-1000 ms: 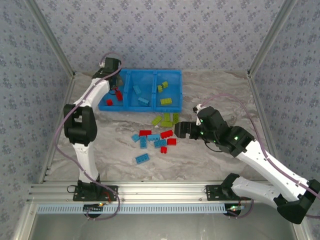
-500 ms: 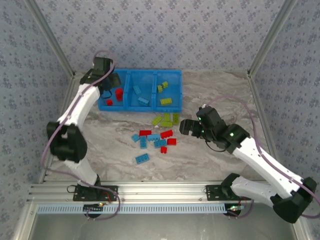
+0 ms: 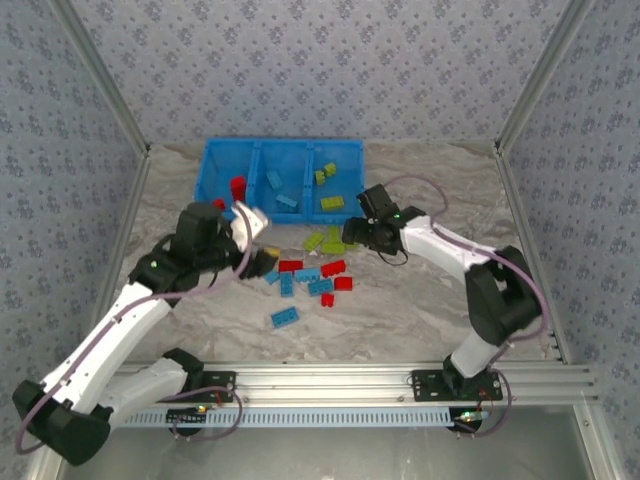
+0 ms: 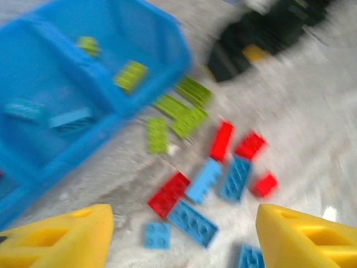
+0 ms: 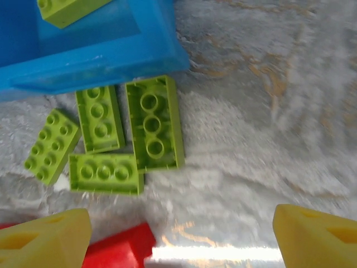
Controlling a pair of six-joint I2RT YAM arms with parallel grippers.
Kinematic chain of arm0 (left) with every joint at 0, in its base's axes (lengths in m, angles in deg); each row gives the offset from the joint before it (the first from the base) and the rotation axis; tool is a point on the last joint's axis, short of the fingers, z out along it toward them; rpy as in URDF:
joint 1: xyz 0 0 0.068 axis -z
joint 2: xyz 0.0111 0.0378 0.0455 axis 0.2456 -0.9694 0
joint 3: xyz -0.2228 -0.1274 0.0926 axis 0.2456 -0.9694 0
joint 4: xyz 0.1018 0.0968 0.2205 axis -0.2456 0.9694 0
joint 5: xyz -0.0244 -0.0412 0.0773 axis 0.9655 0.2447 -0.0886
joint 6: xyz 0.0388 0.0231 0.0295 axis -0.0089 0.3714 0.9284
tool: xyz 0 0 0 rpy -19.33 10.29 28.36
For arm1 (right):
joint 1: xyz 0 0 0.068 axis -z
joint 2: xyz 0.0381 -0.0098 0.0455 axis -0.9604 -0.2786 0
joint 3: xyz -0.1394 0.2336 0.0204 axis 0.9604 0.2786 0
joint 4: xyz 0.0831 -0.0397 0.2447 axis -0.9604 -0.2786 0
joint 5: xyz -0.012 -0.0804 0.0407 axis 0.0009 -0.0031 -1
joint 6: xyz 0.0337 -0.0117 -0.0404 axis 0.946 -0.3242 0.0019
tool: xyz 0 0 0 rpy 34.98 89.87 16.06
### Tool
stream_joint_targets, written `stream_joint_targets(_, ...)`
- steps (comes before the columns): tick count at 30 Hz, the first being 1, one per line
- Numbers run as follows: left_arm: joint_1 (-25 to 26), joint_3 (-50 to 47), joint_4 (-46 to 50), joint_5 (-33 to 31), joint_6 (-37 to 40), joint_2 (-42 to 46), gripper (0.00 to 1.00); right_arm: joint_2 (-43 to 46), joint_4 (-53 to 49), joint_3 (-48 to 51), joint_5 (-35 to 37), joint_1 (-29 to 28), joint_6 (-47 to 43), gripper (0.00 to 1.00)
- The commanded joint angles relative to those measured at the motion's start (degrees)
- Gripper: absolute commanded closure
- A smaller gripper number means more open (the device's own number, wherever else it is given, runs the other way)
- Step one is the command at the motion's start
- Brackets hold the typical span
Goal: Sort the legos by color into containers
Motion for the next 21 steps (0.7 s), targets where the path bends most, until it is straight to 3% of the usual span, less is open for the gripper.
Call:
stream_joint_targets(1,0.78,-5.73,-2.25,11.49,14.03,4.9,0.23,-5.25,2.03,-5.39,1.1,-0.29,-1.54,0.17)
stream_joint_targets(6,0.74,-7.19,-0.16,9.94,20.14,5.84,0.01,-12.04,2.59,-8.84,0.57,-0.64,-1.68,0.35)
stream_joint_targets(15,0.74,-8.99,-0.26,10.2,21.62,5.58,0.01,-15.83,1.01,-8.49,3.94,-1.98,-0.88,0.56)
stream_joint_targets(21,0.78,-9.13,-0.77,9.93,21.79,6.14,0.01,-13.34,0.49,-5.92,6.06,-2.67,-0.19,0.7)
